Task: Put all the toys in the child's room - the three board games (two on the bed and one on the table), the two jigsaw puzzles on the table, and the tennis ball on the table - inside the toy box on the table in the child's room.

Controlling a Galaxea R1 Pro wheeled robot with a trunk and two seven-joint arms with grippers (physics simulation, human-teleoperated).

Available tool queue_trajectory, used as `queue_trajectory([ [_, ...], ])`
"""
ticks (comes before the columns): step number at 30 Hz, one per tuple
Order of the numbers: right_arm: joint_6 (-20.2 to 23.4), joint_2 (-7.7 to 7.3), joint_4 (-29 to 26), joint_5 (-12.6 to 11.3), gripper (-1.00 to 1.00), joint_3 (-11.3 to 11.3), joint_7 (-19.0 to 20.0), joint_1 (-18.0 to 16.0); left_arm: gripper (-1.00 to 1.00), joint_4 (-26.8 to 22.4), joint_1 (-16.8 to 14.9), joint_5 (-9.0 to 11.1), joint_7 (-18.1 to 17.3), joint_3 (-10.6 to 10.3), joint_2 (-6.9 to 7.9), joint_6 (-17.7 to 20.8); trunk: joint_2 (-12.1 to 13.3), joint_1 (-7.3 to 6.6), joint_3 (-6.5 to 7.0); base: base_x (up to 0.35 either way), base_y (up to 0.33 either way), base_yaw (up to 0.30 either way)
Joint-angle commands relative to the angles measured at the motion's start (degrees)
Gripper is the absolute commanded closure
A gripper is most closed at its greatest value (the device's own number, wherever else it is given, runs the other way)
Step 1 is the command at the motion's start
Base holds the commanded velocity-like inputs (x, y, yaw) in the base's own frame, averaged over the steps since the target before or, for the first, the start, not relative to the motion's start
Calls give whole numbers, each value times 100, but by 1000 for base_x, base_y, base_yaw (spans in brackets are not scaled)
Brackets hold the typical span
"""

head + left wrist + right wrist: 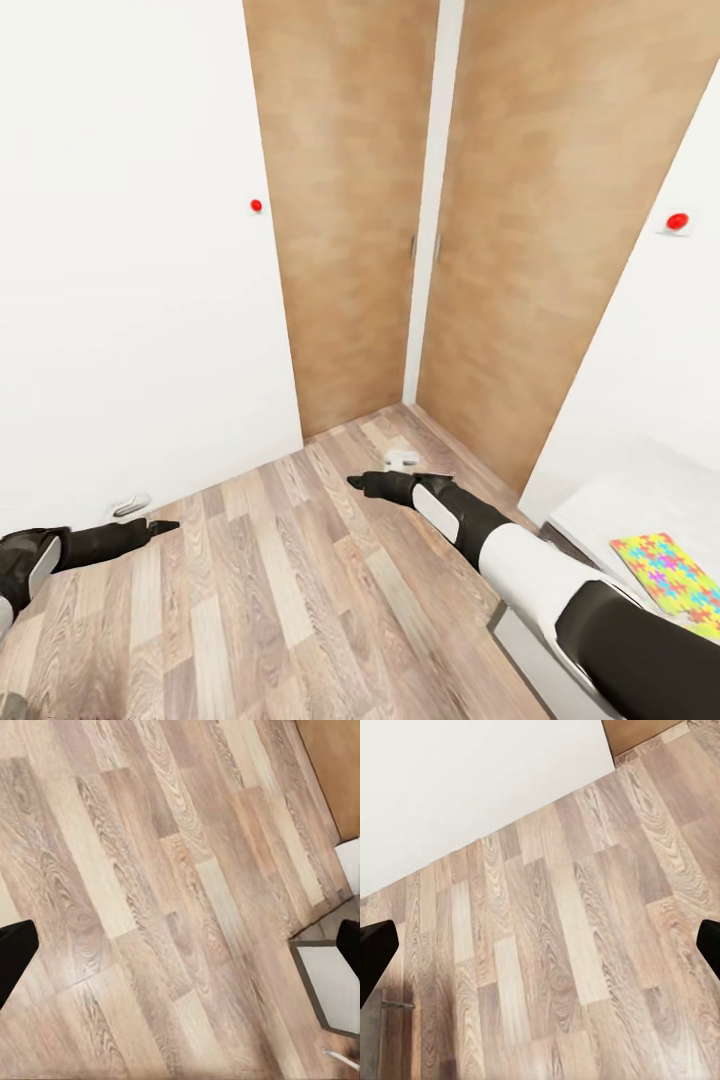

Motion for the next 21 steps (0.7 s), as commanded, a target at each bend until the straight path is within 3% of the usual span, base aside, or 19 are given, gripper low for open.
queue_trajectory([
  [1, -120, -1, 33, -20, -100, 24, 7, 61, -100, 2, -6, -21, 175, 44, -36, 10, -13, 3, -19, 0, 0, 207],
  [6, -450, -1, 190, -21, -100, 27, 7, 269, -100, 56, -2, -16, 638, 43, -90, -131, -13, 3, -55, 0, 0, 207],
  [12, -796, 14, 307, -21, -100, 30, 7, 468, -100, 145, 0, -20, 939, 37, -144, -248, -13, 3, -97, 0, 0, 205],
  [21, -953, 40, 336, -14, -100, 28, 11, 607, -100, 168, 2, -47, 1031, 41, -257, -353, -13, 3, -161, 0, 0, 200],
])
